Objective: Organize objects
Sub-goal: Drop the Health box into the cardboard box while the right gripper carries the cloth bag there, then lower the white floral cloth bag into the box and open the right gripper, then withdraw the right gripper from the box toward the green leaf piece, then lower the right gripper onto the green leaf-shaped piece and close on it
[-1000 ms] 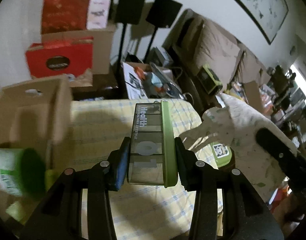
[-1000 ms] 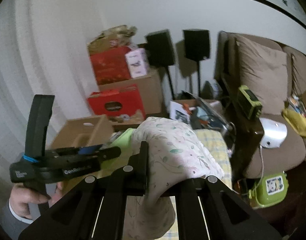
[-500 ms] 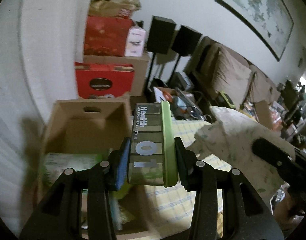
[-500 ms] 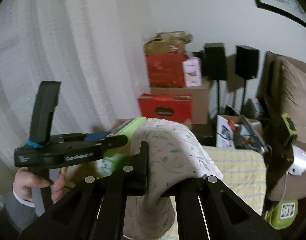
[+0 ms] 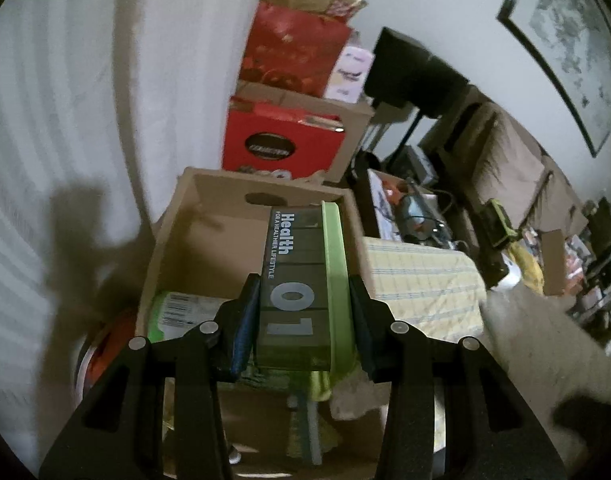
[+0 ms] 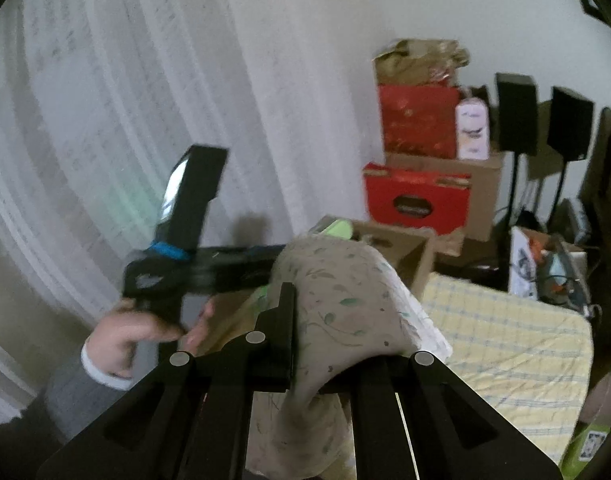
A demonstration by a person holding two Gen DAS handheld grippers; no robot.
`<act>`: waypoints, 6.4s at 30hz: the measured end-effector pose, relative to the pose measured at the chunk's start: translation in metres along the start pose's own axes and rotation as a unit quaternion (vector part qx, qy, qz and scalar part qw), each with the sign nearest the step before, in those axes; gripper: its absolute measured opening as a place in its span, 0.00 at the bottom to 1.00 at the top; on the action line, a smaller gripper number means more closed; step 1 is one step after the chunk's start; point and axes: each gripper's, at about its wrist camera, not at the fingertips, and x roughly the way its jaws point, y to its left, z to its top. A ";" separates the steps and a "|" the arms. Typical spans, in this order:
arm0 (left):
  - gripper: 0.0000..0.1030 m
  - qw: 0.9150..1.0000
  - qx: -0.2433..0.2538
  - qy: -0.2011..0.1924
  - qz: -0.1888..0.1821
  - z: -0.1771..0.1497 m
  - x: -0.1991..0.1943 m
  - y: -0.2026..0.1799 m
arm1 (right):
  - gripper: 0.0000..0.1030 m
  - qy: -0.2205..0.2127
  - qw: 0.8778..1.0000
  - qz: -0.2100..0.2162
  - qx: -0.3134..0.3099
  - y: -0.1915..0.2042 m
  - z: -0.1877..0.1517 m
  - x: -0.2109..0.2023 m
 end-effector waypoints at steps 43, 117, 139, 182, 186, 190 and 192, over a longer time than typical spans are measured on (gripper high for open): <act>0.56 0.998 -0.048 0.037 -0.019 0.012 0.048 0.064 | 0.09 0.202 0.979 -0.025 0.006 -0.024 -0.083 0.234; 0.49 0.978 0.100 0.174 0.057 -0.095 0.072 0.010 | 0.15 0.137 0.983 -0.104 0.066 -0.078 -0.075 0.152; 0.59 0.985 0.052 0.157 0.040 -0.095 0.056 0.025 | 0.17 0.129 0.987 -0.075 0.061 -0.064 -0.084 0.120; 1.00 0.993 0.061 0.099 -0.019 -0.079 0.054 -0.071 | 0.86 0.144 0.971 -0.153 0.117 -0.188 -0.130 0.082; 1.00 0.993 0.051 0.106 -0.023 -0.076 0.058 -0.072 | 0.87 0.170 0.971 -0.147 0.078 -0.189 -0.131 0.103; 1.00 0.993 0.048 0.108 -0.026 -0.073 0.062 -0.073 | 0.87 0.180 0.974 -0.132 0.025 -0.185 -0.133 0.120; 1.00 0.993 0.048 0.110 -0.022 -0.073 0.067 -0.073 | 0.87 0.181 0.976 -0.124 0.002 -0.183 -0.136 0.127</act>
